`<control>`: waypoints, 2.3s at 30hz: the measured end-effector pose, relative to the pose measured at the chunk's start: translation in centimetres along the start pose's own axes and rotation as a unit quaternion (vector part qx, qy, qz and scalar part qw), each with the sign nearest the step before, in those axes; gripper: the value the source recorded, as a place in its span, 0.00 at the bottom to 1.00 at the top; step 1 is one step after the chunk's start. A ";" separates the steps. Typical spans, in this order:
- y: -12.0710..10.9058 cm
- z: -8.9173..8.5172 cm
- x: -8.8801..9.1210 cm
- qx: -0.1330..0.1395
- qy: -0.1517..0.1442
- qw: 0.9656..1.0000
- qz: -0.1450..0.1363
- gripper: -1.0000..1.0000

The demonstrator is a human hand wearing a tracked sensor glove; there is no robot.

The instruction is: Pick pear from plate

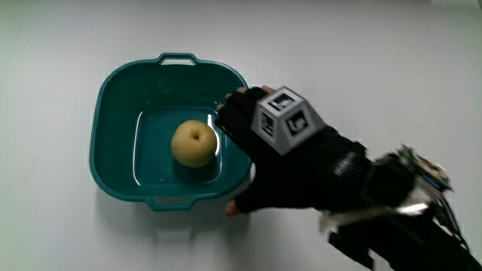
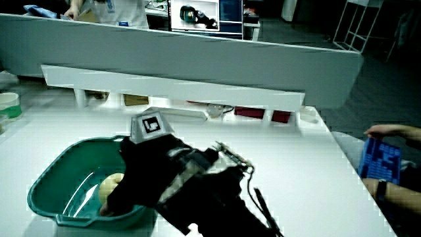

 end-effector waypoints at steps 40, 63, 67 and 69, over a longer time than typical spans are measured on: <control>11.0 -3.9 -3.9 -0.127 0.044 0.990 0.039 0.50; 10.9 -3.8 -3.8 -0.077 0.055 0.994 0.046 0.79; 10.8 -3.8 -4.0 -0.073 0.058 0.994 0.064 0.86; 10.6 -3.6 -4.1 -0.053 0.056 0.995 0.063 0.89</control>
